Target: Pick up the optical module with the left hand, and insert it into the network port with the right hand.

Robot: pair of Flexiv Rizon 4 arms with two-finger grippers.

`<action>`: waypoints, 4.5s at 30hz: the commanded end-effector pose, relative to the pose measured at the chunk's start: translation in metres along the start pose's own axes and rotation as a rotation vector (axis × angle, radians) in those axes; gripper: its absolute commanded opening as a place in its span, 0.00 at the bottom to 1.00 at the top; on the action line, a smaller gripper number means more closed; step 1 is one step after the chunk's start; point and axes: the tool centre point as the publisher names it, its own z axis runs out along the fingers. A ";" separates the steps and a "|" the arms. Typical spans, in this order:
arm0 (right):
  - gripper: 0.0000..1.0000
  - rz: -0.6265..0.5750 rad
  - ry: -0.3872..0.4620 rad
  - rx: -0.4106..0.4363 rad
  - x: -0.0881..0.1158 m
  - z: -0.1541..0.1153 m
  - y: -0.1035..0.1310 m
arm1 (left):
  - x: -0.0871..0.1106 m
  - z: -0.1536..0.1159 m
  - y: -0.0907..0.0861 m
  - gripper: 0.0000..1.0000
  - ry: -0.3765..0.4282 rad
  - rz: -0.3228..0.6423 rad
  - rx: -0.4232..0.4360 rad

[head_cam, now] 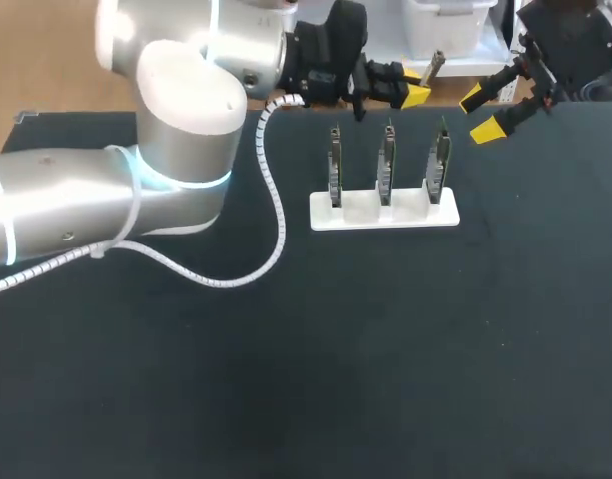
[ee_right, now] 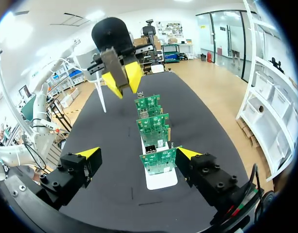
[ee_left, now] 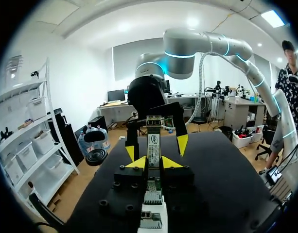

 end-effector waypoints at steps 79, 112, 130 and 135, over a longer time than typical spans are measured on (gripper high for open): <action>1.00 0.000 0.001 0.002 0.000 0.000 0.001 | 0.019 0.057 0.002 0.00 -0.049 -0.056 0.062; 1.00 0.000 0.001 0.002 0.000 0.000 0.001 | 0.027 0.054 0.001 0.00 -0.027 -0.074 0.058; 1.00 0.000 0.001 0.002 0.000 0.000 0.001 | 0.024 0.058 0.006 0.00 -0.021 -0.059 0.066; 1.00 0.000 0.001 0.002 0.000 0.000 0.001 | 0.024 0.058 0.006 0.00 -0.021 -0.053 0.067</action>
